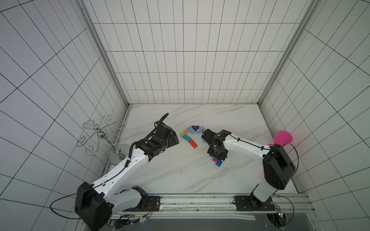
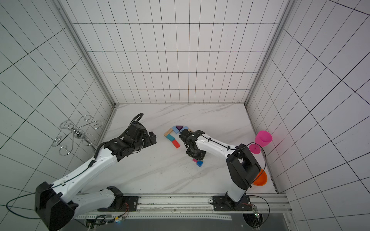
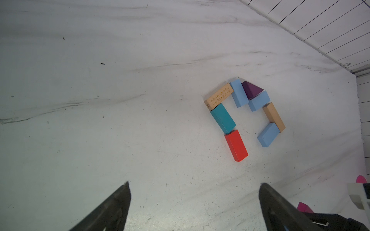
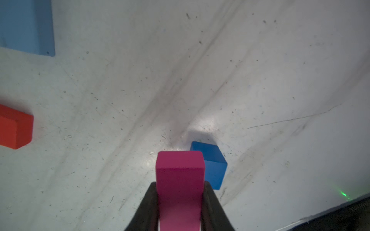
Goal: Assemble a heart with building blocks
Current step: Assemble the building block at the center of the board.
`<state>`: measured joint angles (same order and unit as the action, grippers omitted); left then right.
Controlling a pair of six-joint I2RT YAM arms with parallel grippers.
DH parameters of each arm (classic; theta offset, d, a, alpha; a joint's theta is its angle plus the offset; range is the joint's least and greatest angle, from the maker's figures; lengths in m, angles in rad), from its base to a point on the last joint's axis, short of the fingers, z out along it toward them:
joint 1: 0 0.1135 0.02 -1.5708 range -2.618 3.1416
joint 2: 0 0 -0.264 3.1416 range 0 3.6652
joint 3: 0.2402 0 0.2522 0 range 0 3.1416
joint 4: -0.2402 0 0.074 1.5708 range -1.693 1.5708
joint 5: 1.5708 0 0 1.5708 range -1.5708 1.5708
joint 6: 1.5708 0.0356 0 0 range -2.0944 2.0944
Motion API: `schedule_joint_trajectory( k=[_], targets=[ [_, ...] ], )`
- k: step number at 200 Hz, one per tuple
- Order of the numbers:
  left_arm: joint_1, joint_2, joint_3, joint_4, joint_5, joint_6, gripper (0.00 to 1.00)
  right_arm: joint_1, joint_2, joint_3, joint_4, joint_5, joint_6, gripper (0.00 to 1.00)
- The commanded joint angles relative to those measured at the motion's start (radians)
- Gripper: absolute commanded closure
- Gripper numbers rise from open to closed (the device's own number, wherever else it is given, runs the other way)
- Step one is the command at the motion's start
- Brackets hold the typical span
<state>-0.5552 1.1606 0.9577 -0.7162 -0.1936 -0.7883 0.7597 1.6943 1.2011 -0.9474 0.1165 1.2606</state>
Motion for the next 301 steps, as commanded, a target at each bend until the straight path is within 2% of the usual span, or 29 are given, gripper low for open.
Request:
schedule_joint_trajectory(
  k=[1, 139, 301],
  targets=[
    [0.012, -0.009, -0.016, -0.010, -0.009, -0.009, 0.02, 0.012, 0.039, 0.072, -0.011, -0.001, 0.034, 1.00],
    [0.080, 0.034, -0.003, -0.040, 0.004, -0.017, 0.02, 0.017, 0.370, 0.399, -0.019, -0.060, -0.053, 1.00],
    [0.120, 0.045, -0.011, -0.055, 0.023, -0.008, 0.02, -0.043, 0.473, 0.497, -0.035, -0.048, -0.053, 1.00]
  ],
)
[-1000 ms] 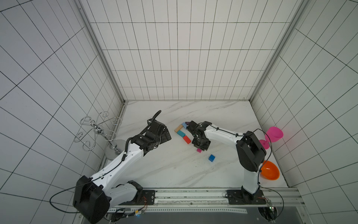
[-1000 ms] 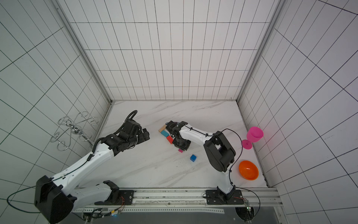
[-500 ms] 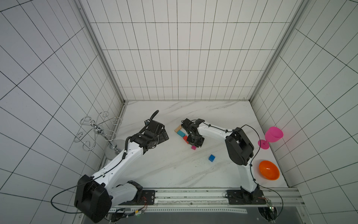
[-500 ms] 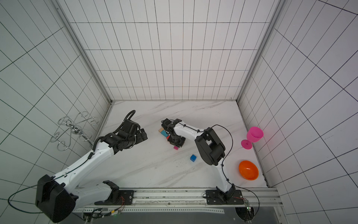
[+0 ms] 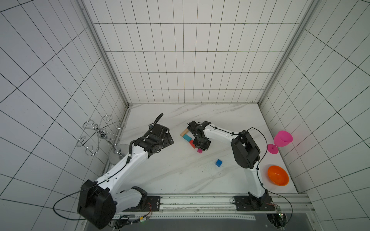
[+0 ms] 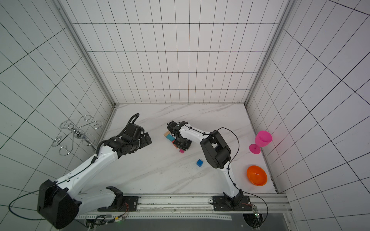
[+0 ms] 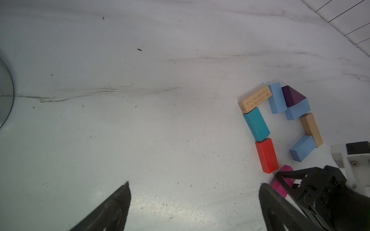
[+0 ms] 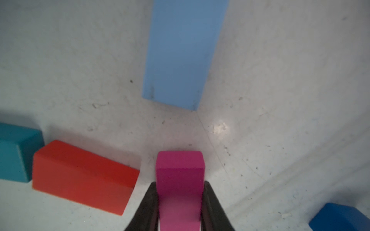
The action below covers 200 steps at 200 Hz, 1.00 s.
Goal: Assemble a heart with building blocks
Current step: Assemble the building block at the center of the board.
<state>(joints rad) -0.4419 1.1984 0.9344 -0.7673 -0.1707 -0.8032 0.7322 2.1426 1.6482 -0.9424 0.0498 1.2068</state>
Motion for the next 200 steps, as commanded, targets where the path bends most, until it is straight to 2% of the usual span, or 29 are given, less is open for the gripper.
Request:
schedule_joint_trajectory(
  k=[1, 200],
  targets=[
    [0.006, 0.007, 0.012, -0.004, 0.000, 0.007, 0.02, -0.016, 0.025, 0.051, -0.040, 0.019, 0.001, 1.00],
    [0.025, 0.009, 0.003, -0.020, 0.042, 0.018, 0.02, -0.047, 0.081, 0.114, -0.056, 0.025, 0.042, 1.00]
  ],
)
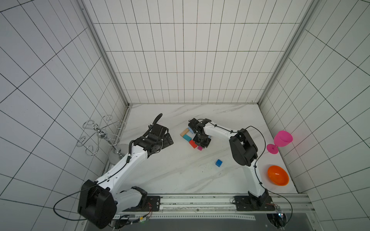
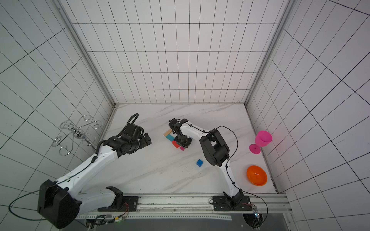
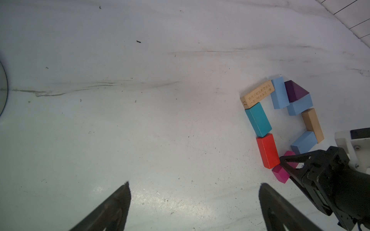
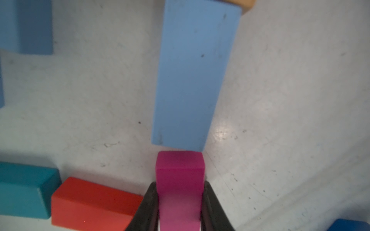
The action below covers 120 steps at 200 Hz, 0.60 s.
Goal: Assemble a heart with building blocks
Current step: Assemble the building block at the center of the board.
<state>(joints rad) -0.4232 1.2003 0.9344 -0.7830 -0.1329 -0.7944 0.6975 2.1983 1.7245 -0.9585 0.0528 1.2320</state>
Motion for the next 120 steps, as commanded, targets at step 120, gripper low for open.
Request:
schedule_joint_trajectory(
  k=[120],
  targets=[
    [0.012, 0.018, 0.008, -0.007, 0.019, 0.014, 0.02, -0.025, 0.049, 0.050, -0.036, 0.014, 0.025, 1.00]
  ],
)
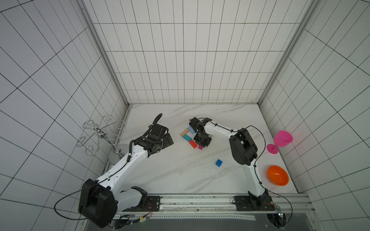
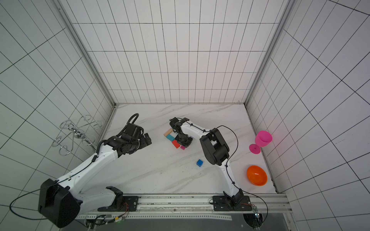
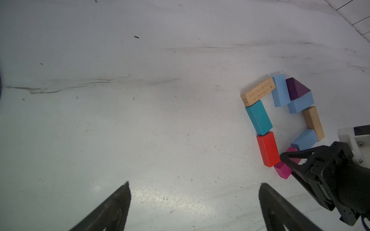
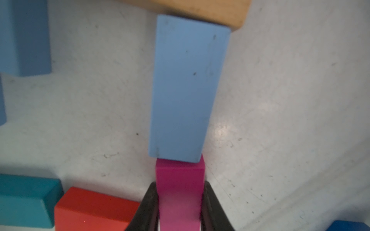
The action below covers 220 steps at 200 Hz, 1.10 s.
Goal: Assemble a heart with building blocks
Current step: Assemble the building block at the center of the board.
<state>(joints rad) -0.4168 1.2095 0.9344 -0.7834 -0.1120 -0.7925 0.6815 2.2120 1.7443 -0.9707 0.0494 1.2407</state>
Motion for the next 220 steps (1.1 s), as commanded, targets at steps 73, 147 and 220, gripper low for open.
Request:
schedule_joint_trajectory(
  k=[73, 147, 220],
  targets=[
    [0.009, 0.008, 0.009, -0.008, 0.002, 0.011, 0.02, -0.016, 0.040, 0.032, -0.017, 0.019, 0.029, 1.00],
    [0.009, 0.008, 0.004, -0.008, 0.003, 0.009, 0.02, -0.022, 0.042, 0.032, -0.017, 0.018, 0.031, 1.00],
    [0.009, 0.010, 0.002, -0.005, 0.006, 0.007, 0.02, -0.026, 0.042, 0.031, -0.016, 0.021, 0.036, 1.00]
  ],
)
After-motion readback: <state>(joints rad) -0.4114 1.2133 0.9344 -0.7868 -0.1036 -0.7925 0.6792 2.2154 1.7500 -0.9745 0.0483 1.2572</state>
